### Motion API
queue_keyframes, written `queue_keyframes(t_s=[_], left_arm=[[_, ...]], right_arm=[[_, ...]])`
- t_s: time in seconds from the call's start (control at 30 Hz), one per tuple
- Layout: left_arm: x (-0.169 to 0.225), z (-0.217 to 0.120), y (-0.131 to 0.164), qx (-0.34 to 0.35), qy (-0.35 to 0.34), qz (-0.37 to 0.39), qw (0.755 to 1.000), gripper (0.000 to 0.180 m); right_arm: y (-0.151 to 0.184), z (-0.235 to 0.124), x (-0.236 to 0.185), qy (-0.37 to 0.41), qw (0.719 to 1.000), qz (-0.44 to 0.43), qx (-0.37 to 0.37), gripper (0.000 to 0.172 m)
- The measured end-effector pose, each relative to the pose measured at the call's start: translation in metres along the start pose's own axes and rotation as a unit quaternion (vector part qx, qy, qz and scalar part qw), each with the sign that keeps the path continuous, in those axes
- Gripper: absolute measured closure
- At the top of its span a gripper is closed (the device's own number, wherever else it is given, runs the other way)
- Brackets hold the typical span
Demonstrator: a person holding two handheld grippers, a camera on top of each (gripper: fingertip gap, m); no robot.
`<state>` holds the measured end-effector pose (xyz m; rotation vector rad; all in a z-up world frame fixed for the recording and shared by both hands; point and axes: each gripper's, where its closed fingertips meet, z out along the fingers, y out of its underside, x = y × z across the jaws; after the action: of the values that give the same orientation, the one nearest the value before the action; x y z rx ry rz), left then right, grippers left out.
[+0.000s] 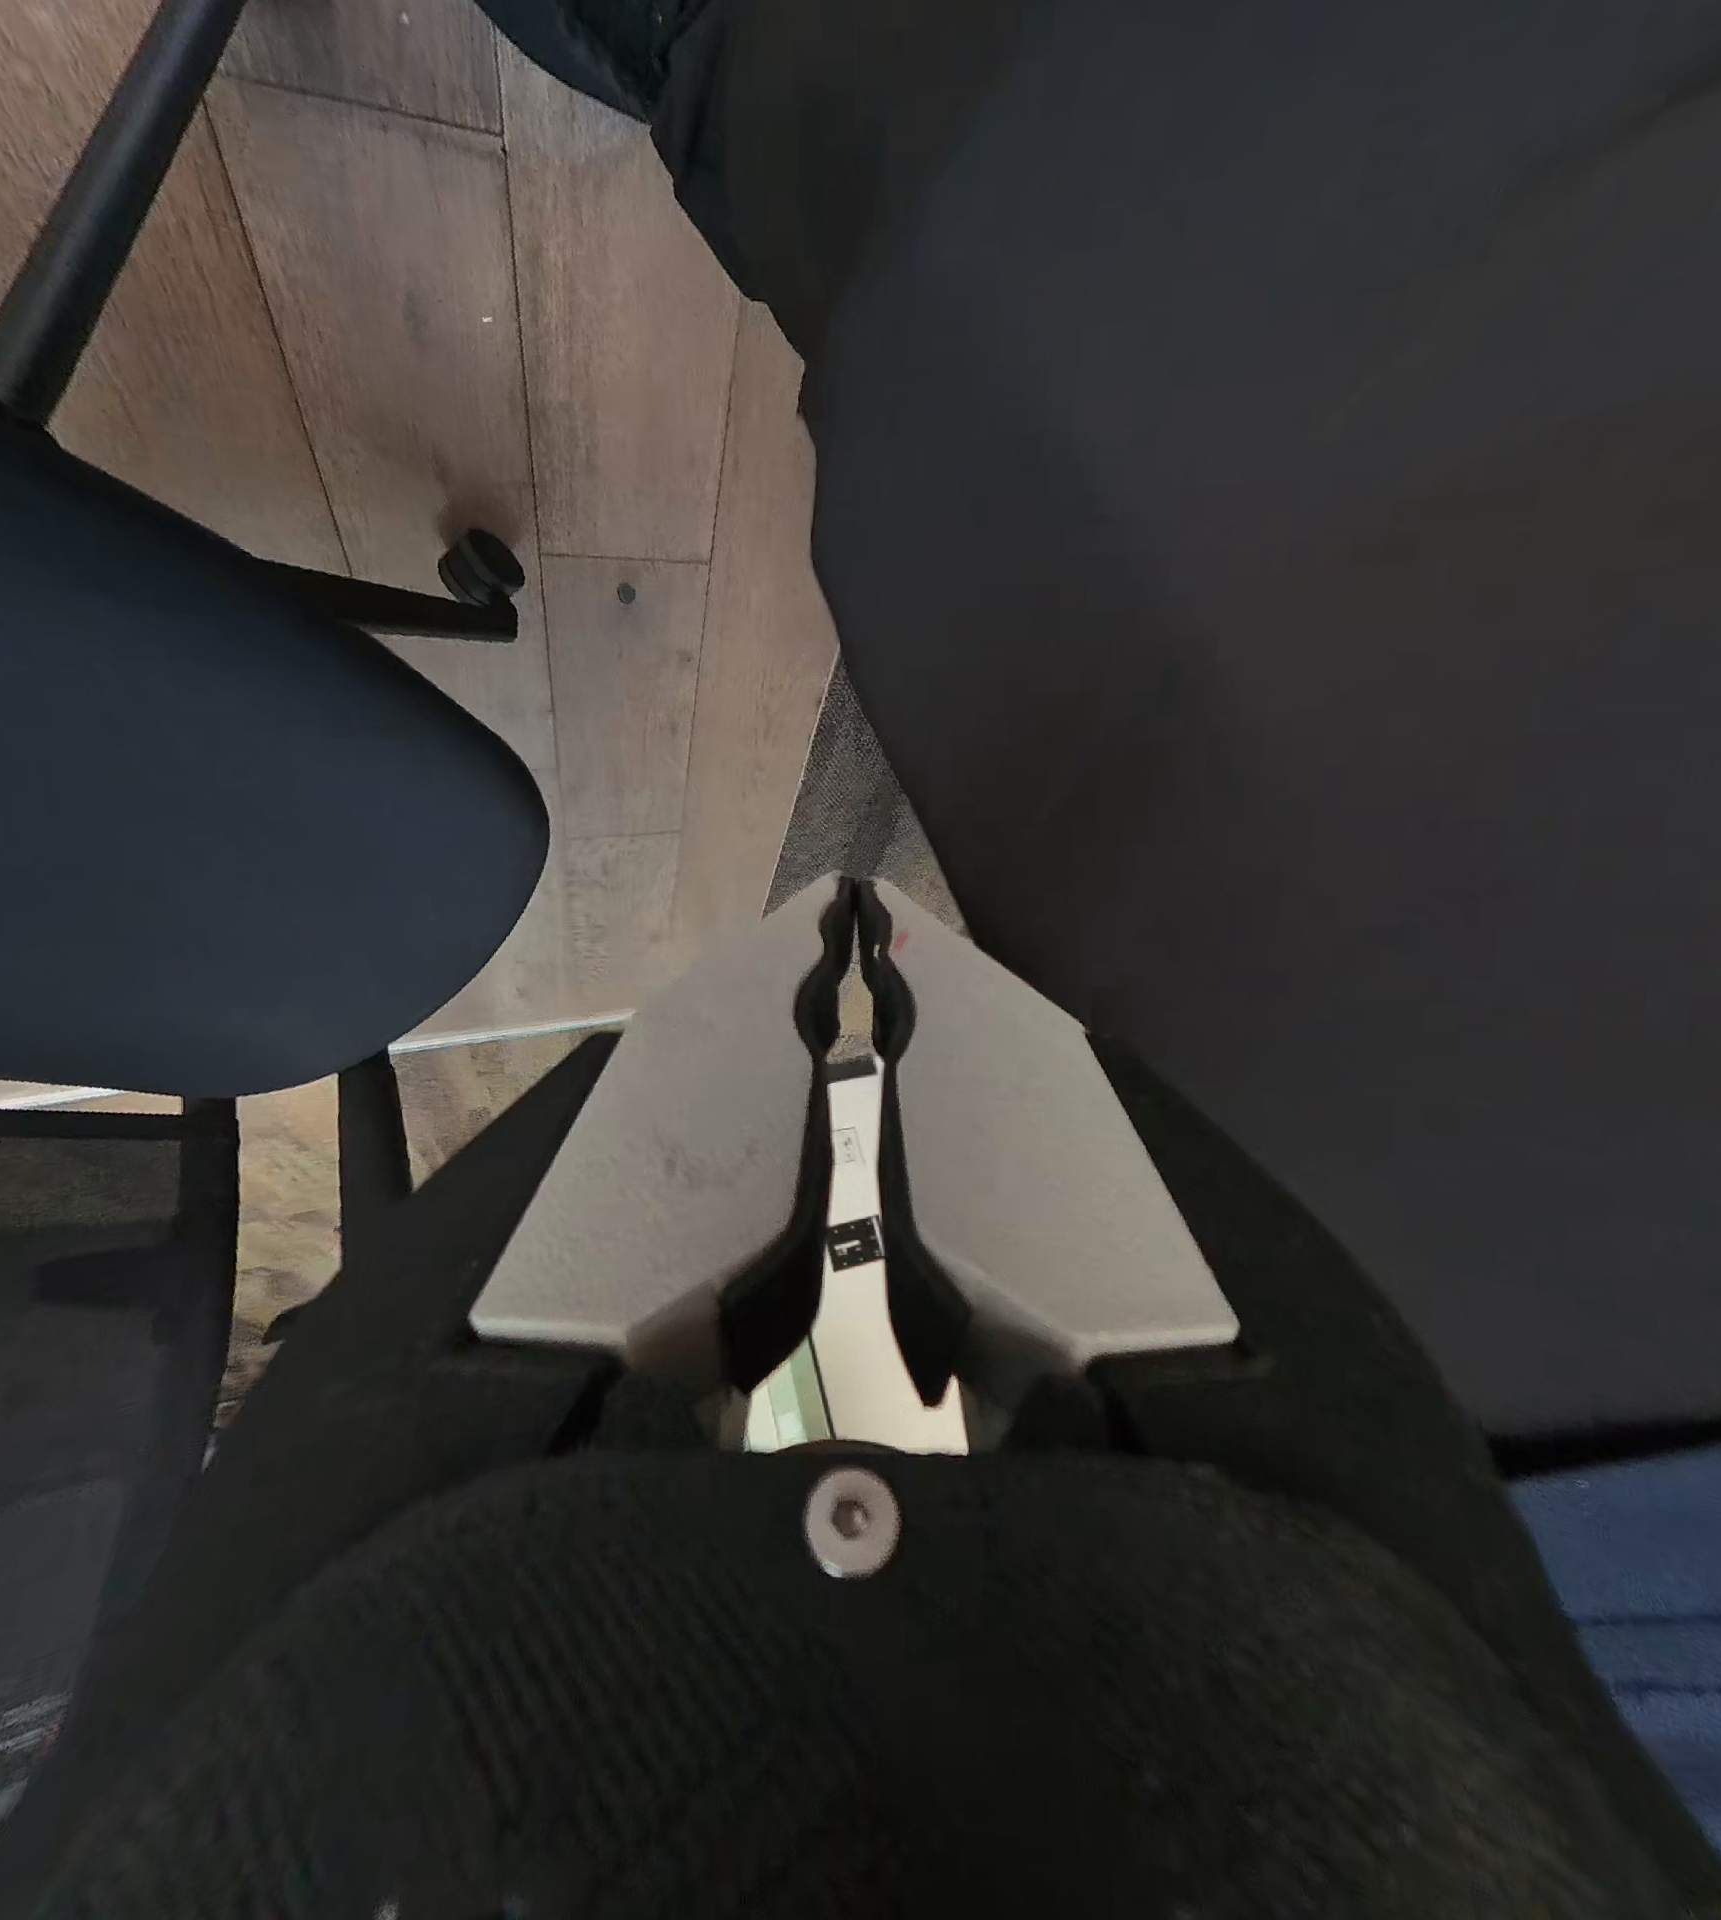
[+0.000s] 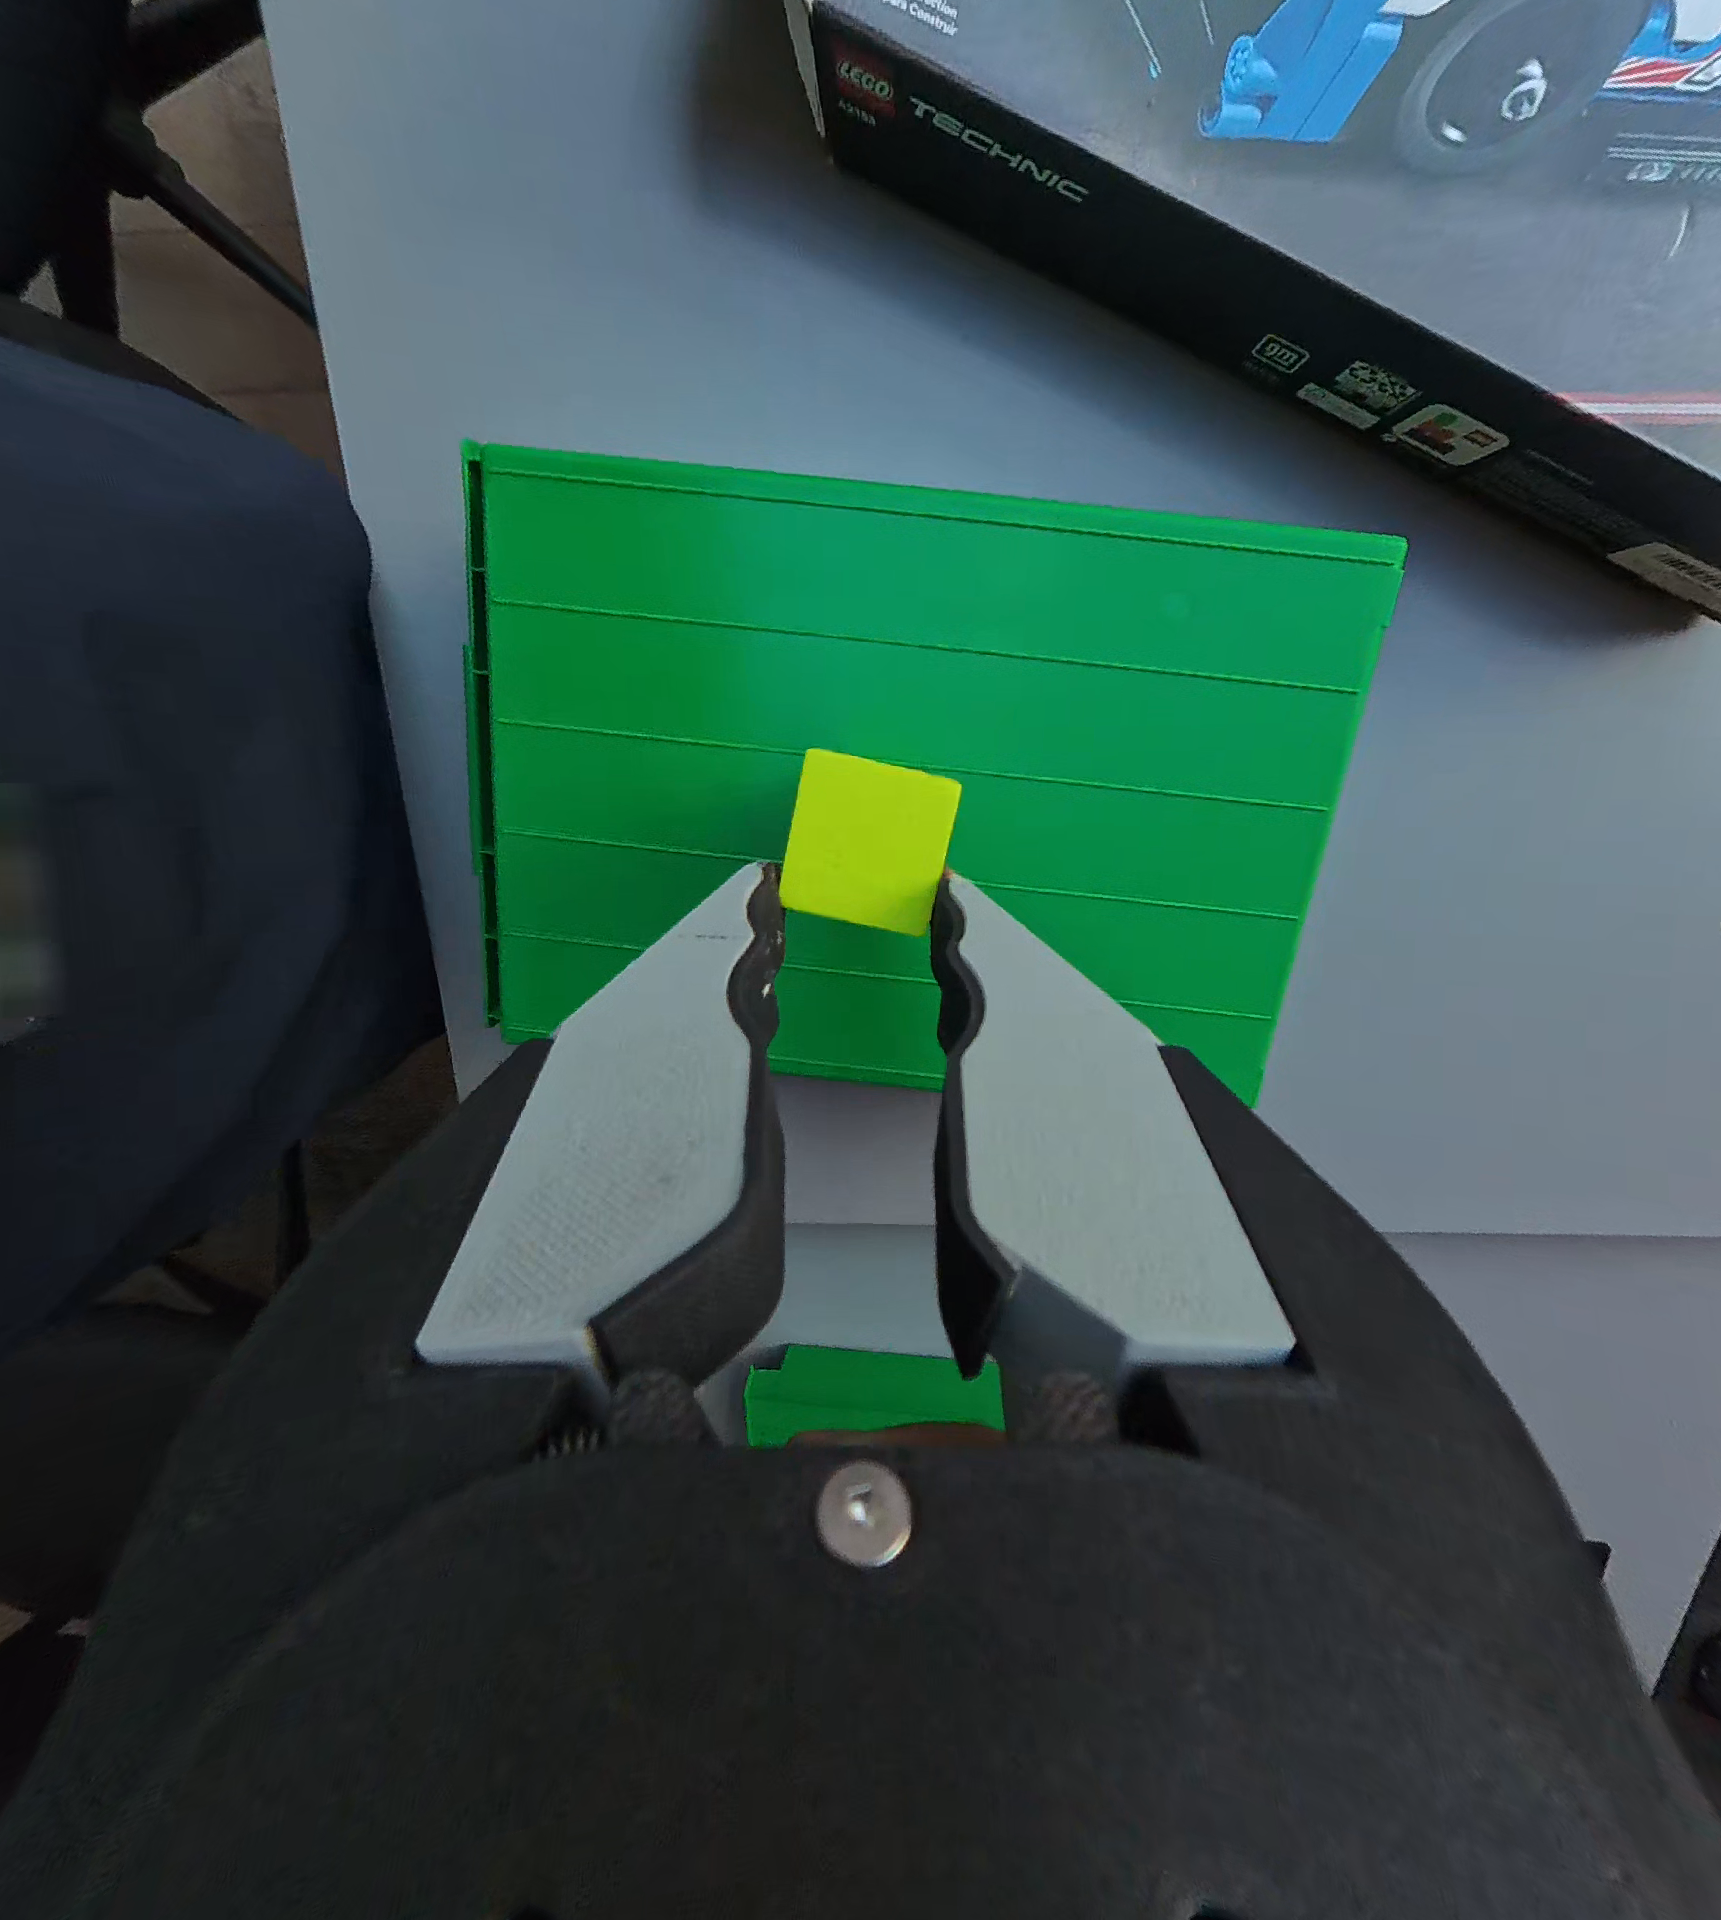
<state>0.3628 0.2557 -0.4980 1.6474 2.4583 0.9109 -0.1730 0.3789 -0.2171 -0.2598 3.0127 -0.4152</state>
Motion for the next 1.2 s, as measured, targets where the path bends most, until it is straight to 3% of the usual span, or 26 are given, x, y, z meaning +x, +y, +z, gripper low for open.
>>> queue_keyframes(t_s=[0.2,0.33,0.63,1.0,1.2], left_arm=[[-0.003,0.001,0.010,-0.008,0.000,-0.009,1.000,0.180],[0.001,-0.002,0.008,-0.011,-0.002,-0.008,1.000,0.180],[-0.007,-0.008,-0.002,-0.034,-0.031,0.028,0.999,0.180],[-0.070,-0.021,-0.052,-0.014,-0.011,0.130,0.991,0.180],[-0.119,-0.028,-0.073,0.005,0.023,0.181,0.983,0.180]], right_arm=[[-0.001,0.001,-0.005,-0.011,1.000,0.001,0.014,0.144],[0.002,-0.002,-0.004,-0.023,0.999,0.007,0.025,0.130],[0.000,-0.029,-0.001,-0.051,0.990,0.067,0.113,0.126],[-0.013,-0.096,0.006,0.119,0.957,0.187,0.185,0.122],[0.001,-0.104,-0.027,0.187,0.943,0.232,0.148,0.120]])
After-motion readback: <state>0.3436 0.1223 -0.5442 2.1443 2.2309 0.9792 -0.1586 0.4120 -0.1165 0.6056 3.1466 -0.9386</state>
